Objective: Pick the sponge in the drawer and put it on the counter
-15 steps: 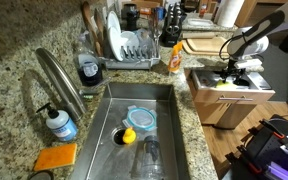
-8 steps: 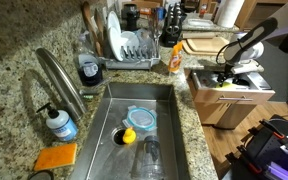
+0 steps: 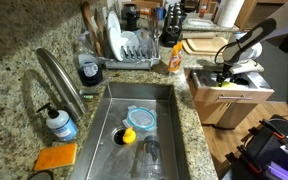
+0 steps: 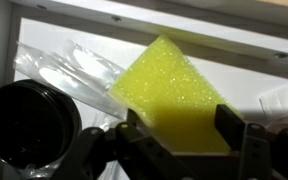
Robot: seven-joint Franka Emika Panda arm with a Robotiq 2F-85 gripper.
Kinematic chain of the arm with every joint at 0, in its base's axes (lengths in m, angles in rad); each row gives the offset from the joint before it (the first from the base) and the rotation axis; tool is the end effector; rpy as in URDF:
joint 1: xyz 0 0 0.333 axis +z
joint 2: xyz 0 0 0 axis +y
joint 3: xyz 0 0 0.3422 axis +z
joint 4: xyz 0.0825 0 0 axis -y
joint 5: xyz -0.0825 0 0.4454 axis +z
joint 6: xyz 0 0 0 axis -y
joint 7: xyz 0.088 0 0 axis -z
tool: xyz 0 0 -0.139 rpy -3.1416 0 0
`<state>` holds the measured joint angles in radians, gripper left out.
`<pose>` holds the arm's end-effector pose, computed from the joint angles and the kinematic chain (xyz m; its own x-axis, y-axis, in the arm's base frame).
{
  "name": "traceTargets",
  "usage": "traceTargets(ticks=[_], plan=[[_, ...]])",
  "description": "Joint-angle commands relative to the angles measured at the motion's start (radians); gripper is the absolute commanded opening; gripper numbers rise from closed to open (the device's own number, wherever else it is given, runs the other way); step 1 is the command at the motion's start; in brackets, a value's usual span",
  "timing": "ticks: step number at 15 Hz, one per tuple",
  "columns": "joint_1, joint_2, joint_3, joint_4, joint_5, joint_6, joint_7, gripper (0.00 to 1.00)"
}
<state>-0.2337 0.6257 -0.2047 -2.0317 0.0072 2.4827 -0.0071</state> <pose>0.5518 -0.2687 0.0621 0.9014 -0.4012 -0.1630 -0.3866 -0.9151 0.1145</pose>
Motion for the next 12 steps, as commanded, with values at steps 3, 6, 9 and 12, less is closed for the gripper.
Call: traceTargets(ticks=[3,6,9,12], plan=[[-0.023,0.034,0.024,0.031,0.010,0.014,-0.023,0.35],[-0.024,0.031,0.030,0.040,0.016,0.001,-0.021,0.16],[-0.009,0.002,0.028,0.032,0.007,-0.017,-0.013,0.02],[0.020,-0.065,0.017,-0.002,-0.020,-0.021,0.001,0.03]])
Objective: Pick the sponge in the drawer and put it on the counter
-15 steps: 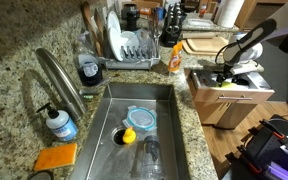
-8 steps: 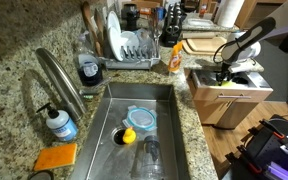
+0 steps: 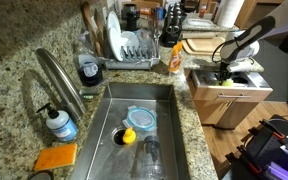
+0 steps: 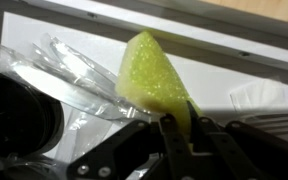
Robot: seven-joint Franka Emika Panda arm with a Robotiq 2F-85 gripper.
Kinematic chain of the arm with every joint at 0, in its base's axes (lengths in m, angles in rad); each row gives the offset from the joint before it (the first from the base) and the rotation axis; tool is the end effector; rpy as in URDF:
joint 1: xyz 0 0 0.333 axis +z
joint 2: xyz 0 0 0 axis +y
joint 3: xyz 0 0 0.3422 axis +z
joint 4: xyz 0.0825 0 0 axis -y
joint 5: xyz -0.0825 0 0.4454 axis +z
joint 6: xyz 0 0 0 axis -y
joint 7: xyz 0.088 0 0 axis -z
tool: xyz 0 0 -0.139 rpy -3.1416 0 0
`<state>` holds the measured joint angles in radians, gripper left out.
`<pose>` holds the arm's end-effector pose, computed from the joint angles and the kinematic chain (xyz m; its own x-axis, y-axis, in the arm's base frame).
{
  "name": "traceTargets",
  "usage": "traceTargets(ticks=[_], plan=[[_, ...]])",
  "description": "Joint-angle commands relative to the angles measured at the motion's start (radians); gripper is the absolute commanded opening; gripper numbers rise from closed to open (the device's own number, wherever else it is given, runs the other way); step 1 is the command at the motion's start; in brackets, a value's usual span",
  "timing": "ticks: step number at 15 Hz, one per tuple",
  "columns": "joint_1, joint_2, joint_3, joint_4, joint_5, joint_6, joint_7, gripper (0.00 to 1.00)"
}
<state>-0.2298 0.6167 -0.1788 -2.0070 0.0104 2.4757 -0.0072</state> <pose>0.5724 -0.2547 0.0739 0.9153 -0.3781 -0.1391 -0.3674 -0.9250 0.0967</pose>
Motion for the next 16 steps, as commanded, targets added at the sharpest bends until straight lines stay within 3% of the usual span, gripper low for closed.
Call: traceTargets(ticks=[1,10,14,16], plan=[[0.028,-0.078,-0.017,-0.039,-0.034,-0.014,0.018,0.04],[0.075,-0.434,-0.046,-0.204,-0.117,-0.011,0.090,0.04],[0.011,-0.569,-0.063,-0.219,-0.005,0.037,0.081,0.04],[-0.026,-0.568,-0.081,-0.187,0.128,0.044,0.025,0.04]])
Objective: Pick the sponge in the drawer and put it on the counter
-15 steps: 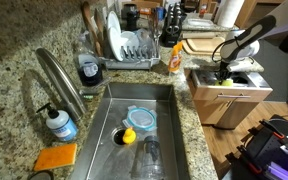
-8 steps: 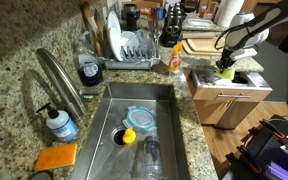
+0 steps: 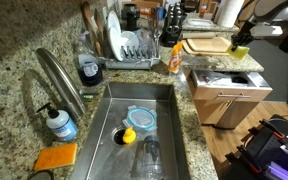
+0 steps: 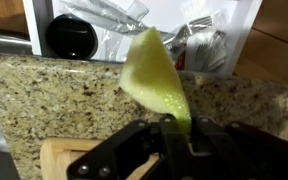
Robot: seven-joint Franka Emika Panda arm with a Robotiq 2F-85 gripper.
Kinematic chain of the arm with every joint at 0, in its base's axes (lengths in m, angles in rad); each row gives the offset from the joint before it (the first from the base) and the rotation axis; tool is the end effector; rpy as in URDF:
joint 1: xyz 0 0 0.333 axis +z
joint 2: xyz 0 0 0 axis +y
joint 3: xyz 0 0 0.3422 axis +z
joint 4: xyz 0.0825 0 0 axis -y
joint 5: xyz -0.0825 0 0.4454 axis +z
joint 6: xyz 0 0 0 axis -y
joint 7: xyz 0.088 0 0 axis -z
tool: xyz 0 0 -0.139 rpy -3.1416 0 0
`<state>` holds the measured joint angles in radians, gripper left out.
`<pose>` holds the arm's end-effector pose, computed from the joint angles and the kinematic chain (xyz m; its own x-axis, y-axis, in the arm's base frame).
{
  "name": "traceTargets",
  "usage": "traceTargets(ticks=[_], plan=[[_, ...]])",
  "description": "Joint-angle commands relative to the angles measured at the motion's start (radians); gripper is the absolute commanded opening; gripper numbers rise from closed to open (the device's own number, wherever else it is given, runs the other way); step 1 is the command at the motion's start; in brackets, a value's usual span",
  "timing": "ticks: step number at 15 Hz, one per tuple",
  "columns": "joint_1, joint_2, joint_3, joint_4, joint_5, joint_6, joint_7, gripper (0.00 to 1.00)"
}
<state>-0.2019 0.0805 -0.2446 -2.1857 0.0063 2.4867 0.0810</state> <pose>0.5602 -0.2676 0.3305 0.8416 -0.4926 0.2215 -0.5045 -0.8634 -0.0033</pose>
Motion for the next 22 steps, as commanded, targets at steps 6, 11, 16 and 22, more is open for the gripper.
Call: traceTargets(ticks=[6,11,16,22], plan=[[-0.075,-0.024,-0.029,0.001,0.263,0.041,-0.097,0.15],[-0.081,0.105,-0.027,0.123,0.307,0.149,-0.037,0.04],[-0.103,0.302,-0.028,0.440,0.345,0.124,0.098,0.04],[-0.233,0.530,0.060,0.761,0.450,-0.162,0.145,0.04]])
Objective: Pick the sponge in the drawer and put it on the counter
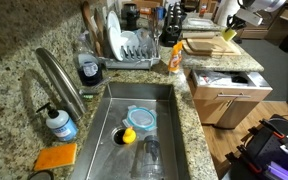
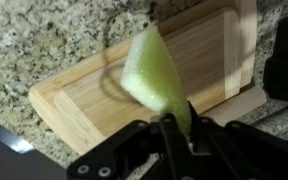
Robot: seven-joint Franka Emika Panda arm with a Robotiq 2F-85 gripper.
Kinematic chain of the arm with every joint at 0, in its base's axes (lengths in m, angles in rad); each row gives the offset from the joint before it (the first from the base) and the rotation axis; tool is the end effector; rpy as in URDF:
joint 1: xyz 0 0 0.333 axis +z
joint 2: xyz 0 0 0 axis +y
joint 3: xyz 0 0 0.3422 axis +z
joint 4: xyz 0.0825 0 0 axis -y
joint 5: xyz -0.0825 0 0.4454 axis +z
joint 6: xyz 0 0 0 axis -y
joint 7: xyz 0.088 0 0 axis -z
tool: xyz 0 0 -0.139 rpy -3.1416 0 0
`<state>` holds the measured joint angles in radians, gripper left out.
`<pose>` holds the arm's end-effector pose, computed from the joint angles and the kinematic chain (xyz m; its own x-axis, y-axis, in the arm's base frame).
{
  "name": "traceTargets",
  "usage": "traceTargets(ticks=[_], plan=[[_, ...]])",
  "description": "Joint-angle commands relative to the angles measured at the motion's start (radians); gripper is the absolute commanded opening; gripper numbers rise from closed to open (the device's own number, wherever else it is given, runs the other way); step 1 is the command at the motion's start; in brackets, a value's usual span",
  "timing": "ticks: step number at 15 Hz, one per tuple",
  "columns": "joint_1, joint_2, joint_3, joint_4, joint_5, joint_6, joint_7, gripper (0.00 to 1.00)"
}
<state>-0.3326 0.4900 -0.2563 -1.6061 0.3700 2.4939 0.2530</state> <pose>0.6786 -0.4155 0.3609 0.4391 -0.8388 0.3220 -0.7968 -0.5291 -0.2917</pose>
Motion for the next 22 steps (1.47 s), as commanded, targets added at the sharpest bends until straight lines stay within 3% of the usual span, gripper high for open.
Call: traceTargets(ticks=[1,3,4,6,7,8,10,14,17,19,22], plan=[[-0.122,0.141,0.080,0.214,0.107,-0.231,-0.013,0.04],[-0.131,0.173,0.072,0.261,0.108,-0.262,0.030,0.04],[-0.108,0.126,0.064,0.179,0.083,-0.207,0.009,0.15],[-0.123,0.158,0.065,0.223,0.085,-0.227,0.018,0.15],[-0.124,0.162,0.066,0.229,0.085,-0.227,0.021,0.04],[-0.117,0.157,0.061,0.220,0.074,-0.226,0.023,0.40],[-0.115,0.156,0.060,0.220,0.070,-0.234,0.031,0.46],[-0.113,0.156,0.050,0.220,0.063,-0.231,0.050,0.75],[-0.100,0.144,0.020,0.222,0.011,-0.293,0.122,0.96],[-0.094,0.133,0.008,0.213,-0.010,-0.304,0.166,1.00],[-0.110,0.158,0.030,0.232,0.008,-0.267,0.130,1.00]])
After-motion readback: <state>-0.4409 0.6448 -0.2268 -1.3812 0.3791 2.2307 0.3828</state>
